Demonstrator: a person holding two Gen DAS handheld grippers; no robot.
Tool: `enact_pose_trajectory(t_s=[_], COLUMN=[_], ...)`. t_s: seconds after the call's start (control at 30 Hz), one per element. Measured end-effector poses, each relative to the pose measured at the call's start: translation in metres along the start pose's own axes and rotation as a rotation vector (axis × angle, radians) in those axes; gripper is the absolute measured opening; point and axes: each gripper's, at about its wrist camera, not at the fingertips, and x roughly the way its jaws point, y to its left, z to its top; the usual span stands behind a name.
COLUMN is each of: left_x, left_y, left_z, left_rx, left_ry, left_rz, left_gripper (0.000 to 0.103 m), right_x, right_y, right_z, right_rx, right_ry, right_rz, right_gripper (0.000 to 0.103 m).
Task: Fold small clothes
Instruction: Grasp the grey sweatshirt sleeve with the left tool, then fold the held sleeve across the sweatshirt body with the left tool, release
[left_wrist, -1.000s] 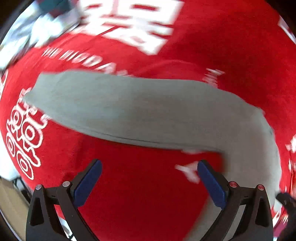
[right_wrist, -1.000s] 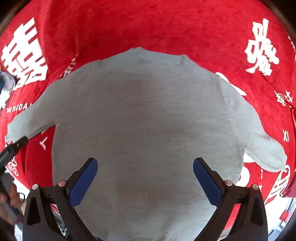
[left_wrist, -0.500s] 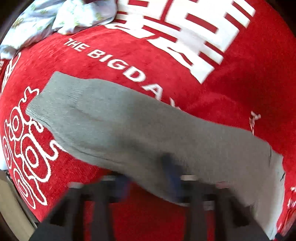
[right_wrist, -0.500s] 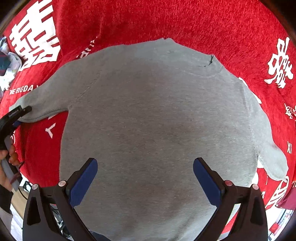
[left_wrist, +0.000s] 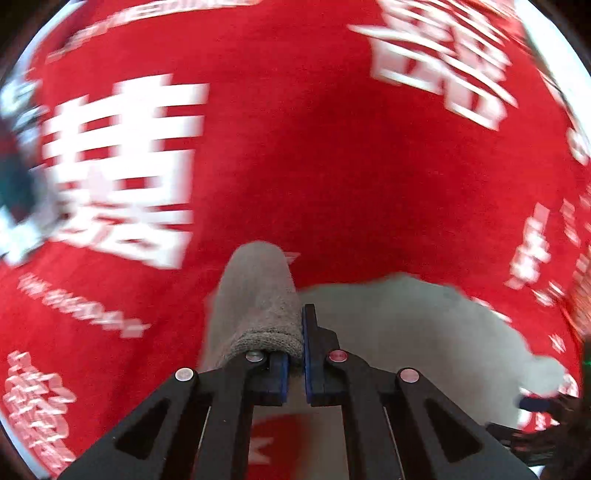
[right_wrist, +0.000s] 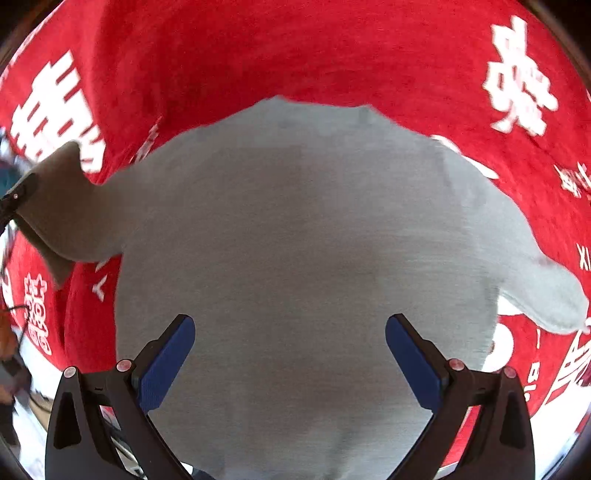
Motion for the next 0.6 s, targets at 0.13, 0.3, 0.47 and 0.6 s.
enact_pose_trajectory(t_s=[0.13, 0.3, 0.47, 0.6], left_x=[0.052, 0.121, 0.121, 0.064], left_y=[-0.086, -0.149, -0.145, -0.122], left_z=[-0.016, -0.056, -0.069, -0.055], left_rx=[0.109, 0.271, 0.272, 0.258], left_ry=[0.111, 0.272, 0.342, 0.243], left_rz=[-0.093, 0.028, 0.01, 0.034], left_gripper=[0.007, 0.007, 0.055, 0.101], right_x=[0.001, 0.017, 0.024, 0.018], right_y=[-0.051, -0.105, -0.112, -0.077], right_z=[-0.004, -0.013, -0.012, 0.008], right_rx=[0.099, 0.194, 0.177, 0.023], right_ry=[0.003, 0.049, 0.066, -0.003], right_rz=[-0.017, -0.045, -0.047, -0.035], right_gripper=[0.103, 0.103, 0.103, 0.103])
